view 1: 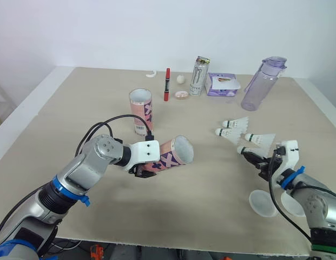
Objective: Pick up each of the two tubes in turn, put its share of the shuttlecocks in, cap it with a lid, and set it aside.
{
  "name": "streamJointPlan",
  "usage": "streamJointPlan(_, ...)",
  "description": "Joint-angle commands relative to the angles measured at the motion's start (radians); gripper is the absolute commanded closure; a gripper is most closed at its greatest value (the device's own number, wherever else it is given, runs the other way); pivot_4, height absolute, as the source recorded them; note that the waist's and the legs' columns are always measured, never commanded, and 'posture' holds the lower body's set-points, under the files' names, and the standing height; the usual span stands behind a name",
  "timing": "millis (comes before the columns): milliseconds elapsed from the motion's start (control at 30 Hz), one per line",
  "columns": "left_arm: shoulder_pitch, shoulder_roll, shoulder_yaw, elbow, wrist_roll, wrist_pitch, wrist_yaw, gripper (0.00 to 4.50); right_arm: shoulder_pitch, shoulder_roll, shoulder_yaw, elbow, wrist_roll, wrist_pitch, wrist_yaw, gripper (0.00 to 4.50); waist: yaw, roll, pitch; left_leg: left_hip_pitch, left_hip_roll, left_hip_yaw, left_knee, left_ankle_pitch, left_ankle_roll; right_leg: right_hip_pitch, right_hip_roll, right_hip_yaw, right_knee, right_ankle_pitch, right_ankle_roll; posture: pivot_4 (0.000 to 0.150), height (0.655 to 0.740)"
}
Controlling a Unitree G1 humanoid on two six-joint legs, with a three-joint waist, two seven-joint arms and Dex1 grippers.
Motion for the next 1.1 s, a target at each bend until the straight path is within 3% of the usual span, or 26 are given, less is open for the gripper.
streamJointPlan(33,0.013,0.015,-0.015,0.038,0.021,0.009,0.004,1.38,0.053,-0.107,-0.053,-0.212,0.03,0.009,0.065,4.46,0.001,0.002,0.001,0.0,0.0,0.0,0.0,0.0,0.0,0.0,0.0,0.0,0.0,0.0,0.0,0.15,0.74)
streamJointPlan(100,0.009,0.017,-0.017,0.046,0.021,0.0,-0.001,1.38,0.056,-0.202,-0.064,-0.345,0.049,0.007,0.134,4.46,0.0,0.008,0.001,-0.001,-0.001,0.0,0.0,0.0,0.0,-0.001,-0.001,0.001,0.0,0.0,0.001,0.15,0.74)
streamJointPlan(233,-0.006,0.008,-0.022,0.073,0.022,-0.018,-0.009,1.38,-0.059,-0.382,0.01,-0.51,-0.002,-0.119,0.282,4.46,-0.003,0.007,0.001,0.002,-0.001,0.002,0.001,0.0,0.0,0.0,-0.001,0.002,0.0,0.001,0.001,0.15,0.74)
streamJointPlan(300,-0.013,0.002,-0.024,0.082,0.021,-0.023,-0.012,1.38,-0.133,-0.418,0.1,-0.582,-0.051,-0.207,0.335,4.46,-0.005,-0.001,0.003,0.003,-0.001,0.001,-0.001,0.0,0.0,0.0,-0.001,0.001,0.0,0.002,0.001,0.15,0.74)
streamJointPlan(533,-0.024,-0.013,-0.024,0.098,0.023,-0.03,-0.015,1.38,-0.338,-0.378,0.382,-0.606,-0.243,-0.353,0.368,4.46,-0.002,-0.002,0.003,0.003,-0.001,0.001,-0.001,0.0,-0.001,-0.002,-0.005,-0.002,-0.005,0.001,-0.001,0.15,0.74)
streamJointPlan(833,-0.023,-0.018,-0.02,0.089,0.028,-0.02,-0.01,1.38,-0.451,-0.316,0.532,-0.55,-0.335,-0.422,0.423,4.46,0.006,-0.003,0.003,-0.002,-0.001,0.005,-0.001,0.0,0.0,-0.001,-0.008,-0.003,-0.008,0.003,-0.001,0.15,0.74)
streamJointPlan(900,-0.023,-0.018,-0.019,0.087,0.028,-0.017,-0.008,1.38,-0.457,-0.313,0.535,-0.552,-0.334,-0.409,0.436,3.78,0.006,-0.003,0.003,-0.003,0.0,0.004,0.0,0.0,0.0,-0.002,-0.007,-0.005,-0.008,0.003,0.0,0.15,0.74)
streamJointPlan(933,-0.02,-0.016,-0.019,0.084,0.027,-0.015,-0.007,1.38,-0.46,-0.316,0.523,-0.565,-0.311,-0.388,0.445,3.75,0.005,-0.003,0.002,-0.003,0.0,0.004,0.0,0.0,0.0,-0.001,-0.007,-0.004,-0.008,0.003,0.0,0.15,0.74)
streamJointPlan(1100,-0.016,-0.011,-0.019,0.075,0.027,-0.01,-0.009,1.38,-0.454,-0.345,0.433,-0.62,-0.156,-0.27,0.485,1.77,0.006,-0.003,0.002,-0.003,0.0,0.004,0.0,0.0,0.0,-0.001,-0.007,-0.004,-0.008,0.003,0.0,0.15,0.74)
